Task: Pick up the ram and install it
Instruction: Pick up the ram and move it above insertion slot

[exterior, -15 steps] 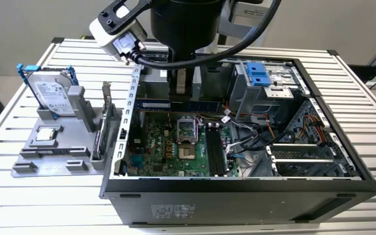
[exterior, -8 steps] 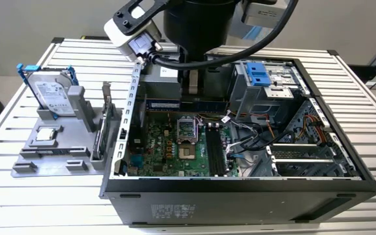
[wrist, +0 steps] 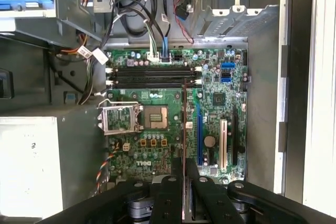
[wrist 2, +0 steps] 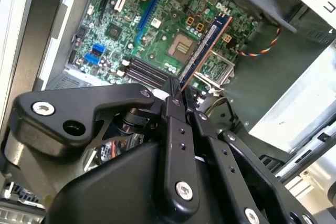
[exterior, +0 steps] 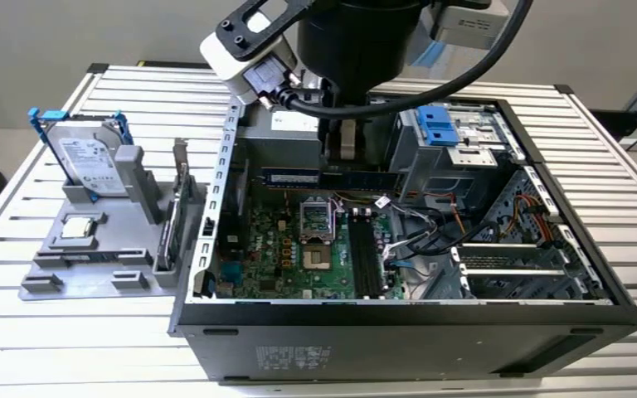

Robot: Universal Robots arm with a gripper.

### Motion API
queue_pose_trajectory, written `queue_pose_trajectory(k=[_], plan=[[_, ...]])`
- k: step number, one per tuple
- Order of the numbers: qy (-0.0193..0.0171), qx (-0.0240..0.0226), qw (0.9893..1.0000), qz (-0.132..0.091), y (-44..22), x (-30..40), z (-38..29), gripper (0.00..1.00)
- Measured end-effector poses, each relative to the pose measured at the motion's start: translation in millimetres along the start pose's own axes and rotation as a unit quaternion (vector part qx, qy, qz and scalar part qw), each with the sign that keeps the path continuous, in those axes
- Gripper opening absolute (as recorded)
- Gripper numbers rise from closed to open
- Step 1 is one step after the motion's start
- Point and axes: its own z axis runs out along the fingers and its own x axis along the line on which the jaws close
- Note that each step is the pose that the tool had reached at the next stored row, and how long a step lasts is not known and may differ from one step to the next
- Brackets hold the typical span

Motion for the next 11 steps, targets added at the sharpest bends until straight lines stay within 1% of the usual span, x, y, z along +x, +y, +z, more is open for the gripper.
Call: queue_pose_trajectory(k=[11], plan=[[-0.0004, 0.0, 1.0, 0.0, 16.4, 0.7, -0.3, 0.0]])
